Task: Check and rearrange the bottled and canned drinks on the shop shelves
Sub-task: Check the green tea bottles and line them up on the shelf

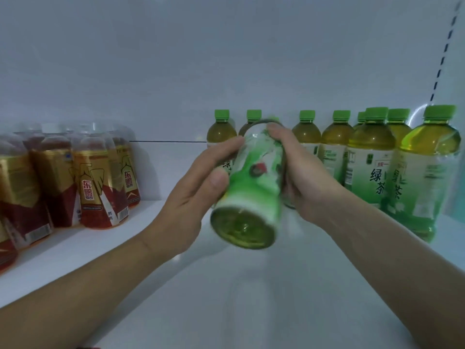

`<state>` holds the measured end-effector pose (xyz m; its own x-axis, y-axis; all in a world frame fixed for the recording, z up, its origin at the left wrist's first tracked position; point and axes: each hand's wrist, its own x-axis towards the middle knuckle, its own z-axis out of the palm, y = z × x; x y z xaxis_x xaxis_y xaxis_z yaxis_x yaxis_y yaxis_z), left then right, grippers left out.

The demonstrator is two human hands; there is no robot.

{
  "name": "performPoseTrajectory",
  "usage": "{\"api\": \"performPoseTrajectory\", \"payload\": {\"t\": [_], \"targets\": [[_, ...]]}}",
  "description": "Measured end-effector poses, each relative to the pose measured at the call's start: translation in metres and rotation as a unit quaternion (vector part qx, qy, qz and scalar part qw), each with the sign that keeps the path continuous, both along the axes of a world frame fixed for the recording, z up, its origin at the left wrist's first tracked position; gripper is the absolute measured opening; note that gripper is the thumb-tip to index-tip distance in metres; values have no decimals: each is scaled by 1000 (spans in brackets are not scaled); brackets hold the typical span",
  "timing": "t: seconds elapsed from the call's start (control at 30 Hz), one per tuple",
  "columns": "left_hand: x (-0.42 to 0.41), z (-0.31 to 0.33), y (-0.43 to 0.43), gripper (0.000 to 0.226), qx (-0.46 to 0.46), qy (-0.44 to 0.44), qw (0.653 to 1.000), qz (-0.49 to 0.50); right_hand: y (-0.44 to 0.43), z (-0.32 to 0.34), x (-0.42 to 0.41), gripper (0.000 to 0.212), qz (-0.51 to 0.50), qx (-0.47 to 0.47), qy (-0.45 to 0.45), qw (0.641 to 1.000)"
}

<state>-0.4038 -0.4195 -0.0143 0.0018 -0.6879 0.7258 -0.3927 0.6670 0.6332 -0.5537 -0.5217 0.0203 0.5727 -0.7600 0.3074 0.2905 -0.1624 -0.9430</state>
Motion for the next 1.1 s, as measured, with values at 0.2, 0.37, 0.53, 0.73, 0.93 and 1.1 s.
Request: {"api": "performPoseTrajectory", "payload": {"t": [0.2,0.37,0.53,0.73,0.93,1.1], "targets": [[5,-10,2,56,179,-11,982,53,14,-8,-3,52,-145,-234,107,955],[15,-8,-3,47,200,30,969,143,11,4,-2,76,-113,-278,164,940],[51,6,-11,55,188,60,944,264,-25,34,0,92,-274,-270,175,906],[80,13,-27,62,205,126,920,309,-67,77,-5,76,-365,-263,330,830],[93,-4,-57,57,215,146,917,302,-85,83,0,62,-370,-282,412,784],[97,-4,-61,59,224,137,928,263,-85,80,-4,38,-407,-317,388,764]]}}
